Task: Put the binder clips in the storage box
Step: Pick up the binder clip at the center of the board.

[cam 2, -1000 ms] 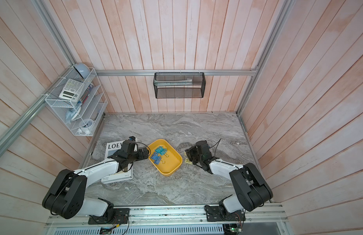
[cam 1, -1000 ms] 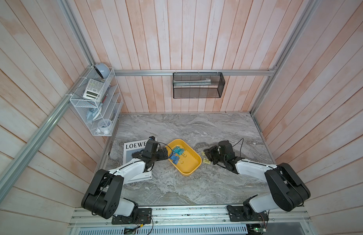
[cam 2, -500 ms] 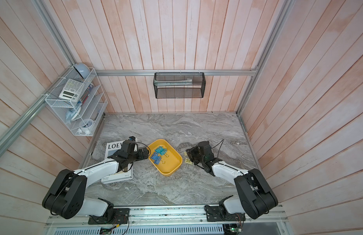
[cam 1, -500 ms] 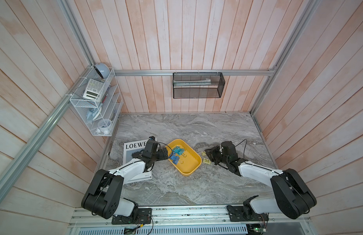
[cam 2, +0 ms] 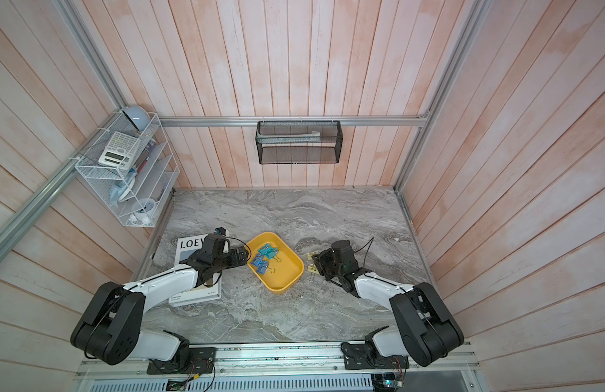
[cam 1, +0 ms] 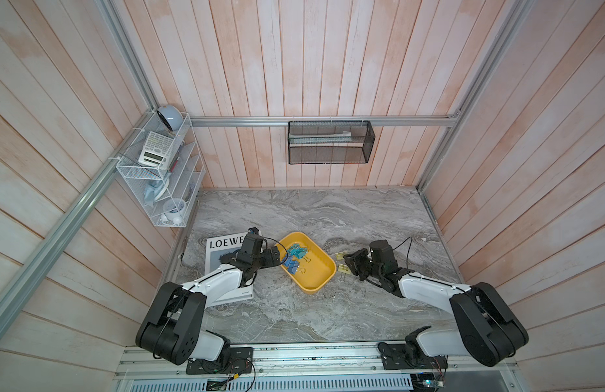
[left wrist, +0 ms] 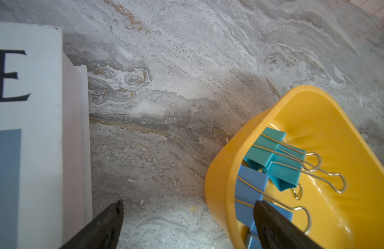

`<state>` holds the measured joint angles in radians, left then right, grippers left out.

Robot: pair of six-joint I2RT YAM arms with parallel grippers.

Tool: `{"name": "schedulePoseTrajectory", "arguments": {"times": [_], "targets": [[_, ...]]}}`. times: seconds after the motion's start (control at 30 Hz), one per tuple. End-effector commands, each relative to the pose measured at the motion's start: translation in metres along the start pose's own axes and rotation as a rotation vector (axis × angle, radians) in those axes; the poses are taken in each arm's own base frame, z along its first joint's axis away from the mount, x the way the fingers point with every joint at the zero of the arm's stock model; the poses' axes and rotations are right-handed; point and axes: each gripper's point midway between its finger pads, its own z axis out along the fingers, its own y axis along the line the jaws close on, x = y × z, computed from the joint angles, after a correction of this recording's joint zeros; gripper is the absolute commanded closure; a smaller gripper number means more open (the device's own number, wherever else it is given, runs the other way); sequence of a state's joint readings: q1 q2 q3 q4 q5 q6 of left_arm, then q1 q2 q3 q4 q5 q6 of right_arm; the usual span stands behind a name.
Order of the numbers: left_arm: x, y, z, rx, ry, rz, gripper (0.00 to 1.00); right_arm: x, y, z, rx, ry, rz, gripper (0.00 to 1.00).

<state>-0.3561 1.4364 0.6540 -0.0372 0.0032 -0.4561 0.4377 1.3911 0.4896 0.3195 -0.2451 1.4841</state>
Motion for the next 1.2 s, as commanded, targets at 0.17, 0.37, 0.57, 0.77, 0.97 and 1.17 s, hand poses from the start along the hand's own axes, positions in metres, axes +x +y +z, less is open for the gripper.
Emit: {"name": "schedulePoseTrajectory", "arguments": {"times": [0.17, 0.37, 0.57, 0.77, 0.97, 1.17], "targets": [[0.002, 0.003, 0.003, -0.007, 0.008, 0.011, 0.0, -0.011, 0.004, 0.015, -0.007, 0.005, 0.008, 0.75], [0.003, 0.003, 0.004, -0.011, 0.012, 0.018, 0.0, -0.014, 0.012, 0.024, -0.026, 0.021, 0.01, 0.75], [0.003, 0.004, 0.005, -0.013, 0.013, 0.018, 0.0, -0.005, 0.021, 0.018, -0.057, 0.056, -0.005, 0.75], [0.003, 0.002, 0.007, -0.006, 0.018, 0.013, 0.0, -0.004, 0.028, 0.008, -0.068, 0.049, -0.027, 0.75], [0.003, 0.003, 0.006, -0.008, 0.017, 0.015, 0.0, -0.006, 0.031, 0.011, -0.061, 0.051, -0.033, 0.75], [0.003, 0.003, 0.006, -0.012, 0.017, 0.015, 0.0, -0.005, 0.027, 0.021, -0.07, 0.072, -0.004, 0.75]]}}
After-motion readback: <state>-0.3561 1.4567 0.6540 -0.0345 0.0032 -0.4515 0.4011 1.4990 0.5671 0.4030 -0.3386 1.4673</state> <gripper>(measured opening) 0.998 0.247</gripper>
